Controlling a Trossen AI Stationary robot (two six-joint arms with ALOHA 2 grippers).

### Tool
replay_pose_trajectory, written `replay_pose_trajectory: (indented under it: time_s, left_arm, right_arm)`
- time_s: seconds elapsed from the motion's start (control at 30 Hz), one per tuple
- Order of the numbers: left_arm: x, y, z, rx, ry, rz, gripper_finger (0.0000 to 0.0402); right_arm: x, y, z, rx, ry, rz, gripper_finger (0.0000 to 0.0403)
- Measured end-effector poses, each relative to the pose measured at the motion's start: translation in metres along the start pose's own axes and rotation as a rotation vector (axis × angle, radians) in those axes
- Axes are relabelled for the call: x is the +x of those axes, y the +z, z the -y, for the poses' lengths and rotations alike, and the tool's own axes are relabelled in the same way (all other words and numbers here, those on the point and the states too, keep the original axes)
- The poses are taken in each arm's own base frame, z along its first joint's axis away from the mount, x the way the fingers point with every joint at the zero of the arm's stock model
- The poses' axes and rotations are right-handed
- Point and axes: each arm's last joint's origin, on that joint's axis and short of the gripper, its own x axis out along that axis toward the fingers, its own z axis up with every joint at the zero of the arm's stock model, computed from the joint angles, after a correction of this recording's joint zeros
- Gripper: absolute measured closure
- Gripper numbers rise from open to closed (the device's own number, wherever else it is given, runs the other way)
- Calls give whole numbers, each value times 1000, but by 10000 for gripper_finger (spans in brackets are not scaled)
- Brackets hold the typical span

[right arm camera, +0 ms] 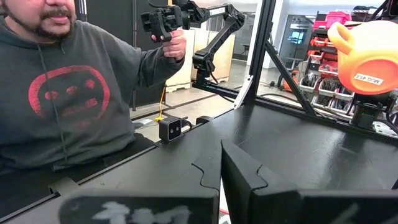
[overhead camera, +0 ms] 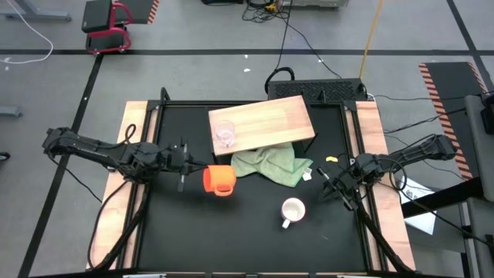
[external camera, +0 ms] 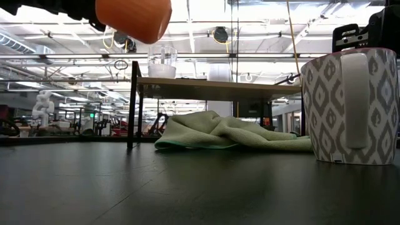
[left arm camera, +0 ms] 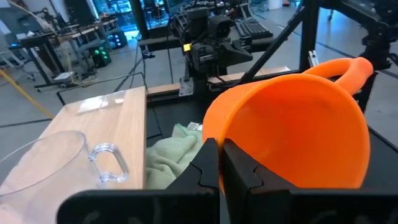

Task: Stack small to large cups/mugs on shelf
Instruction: Put orange cup on the shelf

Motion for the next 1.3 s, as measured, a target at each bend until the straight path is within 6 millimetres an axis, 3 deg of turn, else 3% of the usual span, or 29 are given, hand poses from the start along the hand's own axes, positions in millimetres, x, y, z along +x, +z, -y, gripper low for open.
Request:
replay_pose_trajectory:
  time_s: [0.83,1.3]
  left_arm:
    - [0,0,0,-3,-8,-6,401]
    - [13,-9,4,8,-17,-67,401]
  right_arm:
    - [0,0,0,0,0,0,403]
    - [0,0,0,1,0,-1,403]
